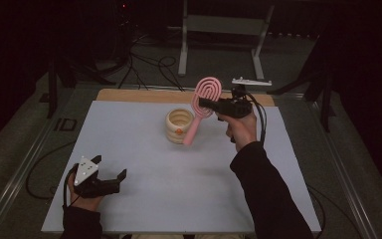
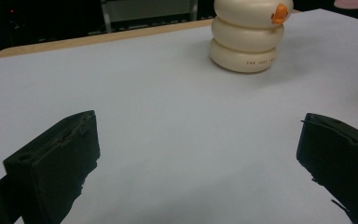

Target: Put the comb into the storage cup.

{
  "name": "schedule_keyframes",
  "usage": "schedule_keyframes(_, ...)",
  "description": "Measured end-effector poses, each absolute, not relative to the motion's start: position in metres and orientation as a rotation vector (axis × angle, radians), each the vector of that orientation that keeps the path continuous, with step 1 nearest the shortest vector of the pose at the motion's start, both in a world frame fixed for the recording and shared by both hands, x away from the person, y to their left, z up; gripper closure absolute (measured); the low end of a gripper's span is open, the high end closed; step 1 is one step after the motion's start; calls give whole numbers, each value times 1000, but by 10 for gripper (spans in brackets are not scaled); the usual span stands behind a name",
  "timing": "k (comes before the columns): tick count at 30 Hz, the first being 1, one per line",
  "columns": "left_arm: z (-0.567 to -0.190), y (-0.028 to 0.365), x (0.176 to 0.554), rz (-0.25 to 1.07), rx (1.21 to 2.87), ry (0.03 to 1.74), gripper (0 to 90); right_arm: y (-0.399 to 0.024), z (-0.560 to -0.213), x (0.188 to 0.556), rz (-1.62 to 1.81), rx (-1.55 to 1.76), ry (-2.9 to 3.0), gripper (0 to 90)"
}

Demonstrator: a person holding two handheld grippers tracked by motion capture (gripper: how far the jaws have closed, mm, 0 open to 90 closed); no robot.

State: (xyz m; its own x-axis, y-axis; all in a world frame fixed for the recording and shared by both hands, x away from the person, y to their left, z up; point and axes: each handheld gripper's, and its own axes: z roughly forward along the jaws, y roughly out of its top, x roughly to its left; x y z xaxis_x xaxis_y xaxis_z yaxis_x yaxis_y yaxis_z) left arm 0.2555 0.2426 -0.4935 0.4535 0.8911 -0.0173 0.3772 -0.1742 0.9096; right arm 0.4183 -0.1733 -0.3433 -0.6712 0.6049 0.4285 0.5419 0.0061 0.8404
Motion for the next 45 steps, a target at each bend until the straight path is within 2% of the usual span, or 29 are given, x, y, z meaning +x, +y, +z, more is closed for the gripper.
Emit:
schedule_keyframes(22,-494,243,256,682,1756,1097,3,-169,-327,439,1741,1250,2145,638)
schedule_keyframes(45,-492,247,255,686,1729,1107,3,-150,-340,470,1723,1363,2013,639)
